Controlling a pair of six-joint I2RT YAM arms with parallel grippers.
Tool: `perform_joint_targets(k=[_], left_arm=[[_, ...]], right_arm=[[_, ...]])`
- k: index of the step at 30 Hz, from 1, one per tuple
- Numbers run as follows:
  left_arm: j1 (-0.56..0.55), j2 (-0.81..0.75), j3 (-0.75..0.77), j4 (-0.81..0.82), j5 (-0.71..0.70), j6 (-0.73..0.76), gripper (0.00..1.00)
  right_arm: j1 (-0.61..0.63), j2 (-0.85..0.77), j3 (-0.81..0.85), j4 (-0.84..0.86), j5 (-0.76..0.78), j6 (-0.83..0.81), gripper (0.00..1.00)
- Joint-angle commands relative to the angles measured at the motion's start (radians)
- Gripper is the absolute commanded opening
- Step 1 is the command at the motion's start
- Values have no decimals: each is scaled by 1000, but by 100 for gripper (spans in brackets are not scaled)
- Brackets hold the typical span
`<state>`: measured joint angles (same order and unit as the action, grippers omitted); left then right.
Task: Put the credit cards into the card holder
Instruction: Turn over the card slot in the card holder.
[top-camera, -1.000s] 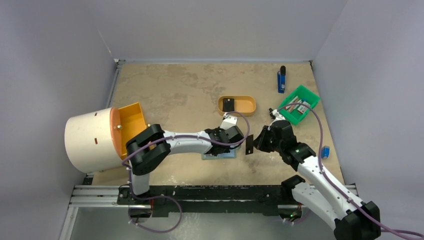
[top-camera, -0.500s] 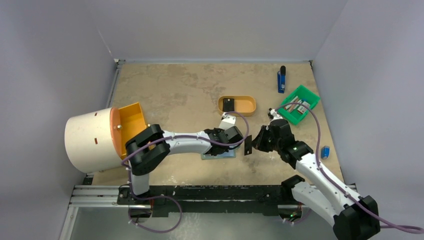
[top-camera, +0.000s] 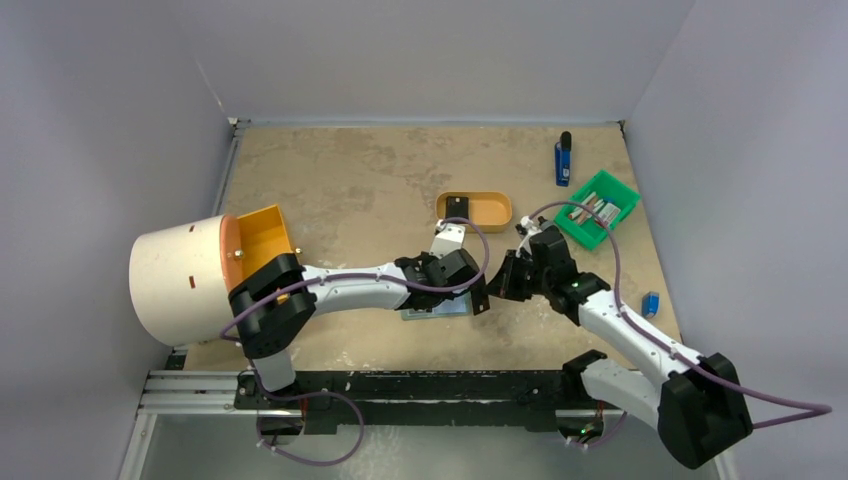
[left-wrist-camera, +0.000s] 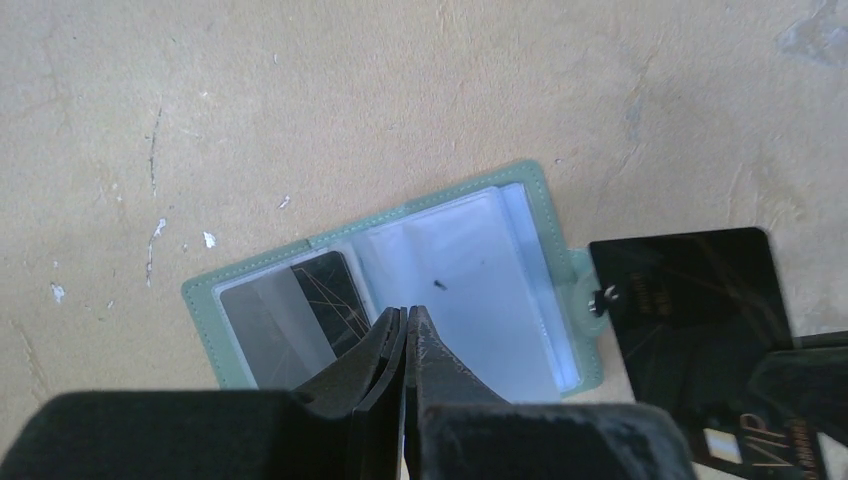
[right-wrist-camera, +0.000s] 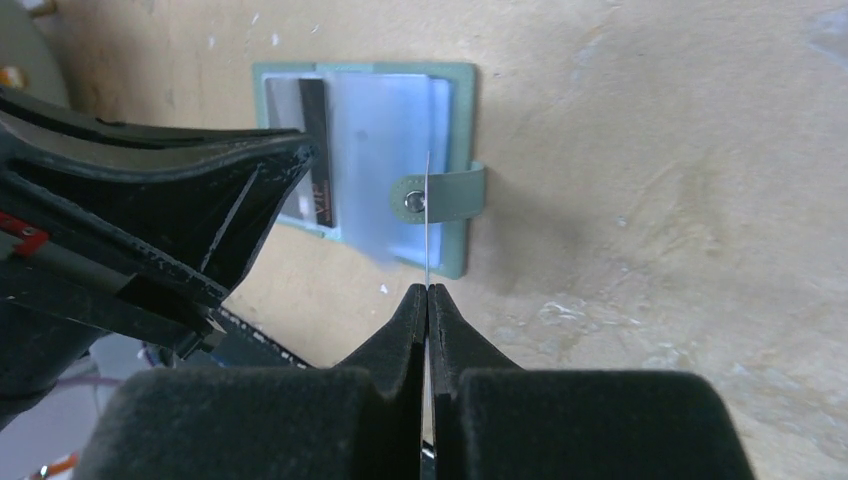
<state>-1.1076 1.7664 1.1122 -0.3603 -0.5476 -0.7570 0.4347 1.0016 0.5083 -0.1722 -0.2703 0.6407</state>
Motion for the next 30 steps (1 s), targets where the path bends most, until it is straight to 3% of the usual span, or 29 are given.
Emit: perform_joint_targets(k=[1,6,13,16,18,30], left_arm=[[0,-53,-12,32,-36,-22,0],[0,-54,-21,33,-40,-28,0],[0,-72,-31,44,-33,-31,1],[0,-94,-41,76,-8,-22,20],[0,-91,-33,83,6,-13,25],[0,23,39,59,42,4,24]], right_arm=[[3,29,37,91,-134,-41,0],[4,39,45,106,-156,-51,0],[4,-16,39,75,-37,-21,0],[4,-13,47,53,-29,-24,0],[4,-13,48,47,-24,-24,0],[4,-15,48,46,-26,-18,0]])
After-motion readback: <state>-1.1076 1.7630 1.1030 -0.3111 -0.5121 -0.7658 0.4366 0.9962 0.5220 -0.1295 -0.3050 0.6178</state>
